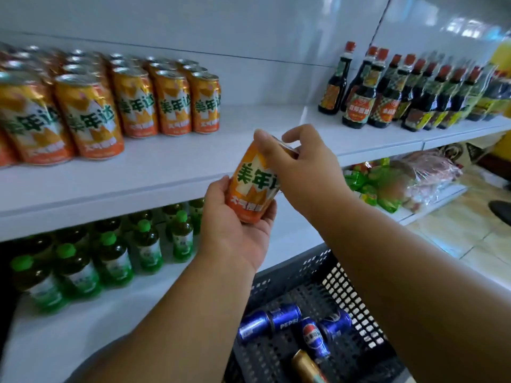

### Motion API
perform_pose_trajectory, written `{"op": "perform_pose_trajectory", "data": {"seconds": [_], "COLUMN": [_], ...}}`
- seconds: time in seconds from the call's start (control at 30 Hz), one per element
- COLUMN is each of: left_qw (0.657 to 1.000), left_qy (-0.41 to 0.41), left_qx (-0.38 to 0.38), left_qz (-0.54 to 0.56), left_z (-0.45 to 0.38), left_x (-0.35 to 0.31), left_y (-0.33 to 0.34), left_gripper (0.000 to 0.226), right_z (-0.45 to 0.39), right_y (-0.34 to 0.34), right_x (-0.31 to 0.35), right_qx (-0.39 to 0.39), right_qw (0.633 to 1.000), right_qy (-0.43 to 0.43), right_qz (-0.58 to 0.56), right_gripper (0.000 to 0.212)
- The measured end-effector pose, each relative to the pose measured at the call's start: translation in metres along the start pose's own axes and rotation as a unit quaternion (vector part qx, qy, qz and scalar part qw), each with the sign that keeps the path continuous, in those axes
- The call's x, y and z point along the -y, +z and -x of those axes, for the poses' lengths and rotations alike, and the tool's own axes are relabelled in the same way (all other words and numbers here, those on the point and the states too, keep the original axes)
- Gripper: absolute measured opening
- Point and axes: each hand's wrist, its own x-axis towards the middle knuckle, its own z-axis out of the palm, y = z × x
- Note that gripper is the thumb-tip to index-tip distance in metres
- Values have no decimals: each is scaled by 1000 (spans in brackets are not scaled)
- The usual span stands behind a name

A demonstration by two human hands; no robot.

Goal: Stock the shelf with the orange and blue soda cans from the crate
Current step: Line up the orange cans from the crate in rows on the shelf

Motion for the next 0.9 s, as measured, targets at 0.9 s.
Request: {"op": "perform_pose_trajectory", "data": {"seconds": [0.9], "left_qw": [957], "left_qy": [241], "left_qx": [-155], "left_qz": [37], "left_z": [-26], "left_x": [-129], "left_y": [4], "left_gripper": [26], "right_z": [-101], "right_y": [157], "right_x": [58], "right_qx": [148], "right_qw": [972], "right_qy": [-145], "right_qz": [-112], "right_gripper": [60]}}
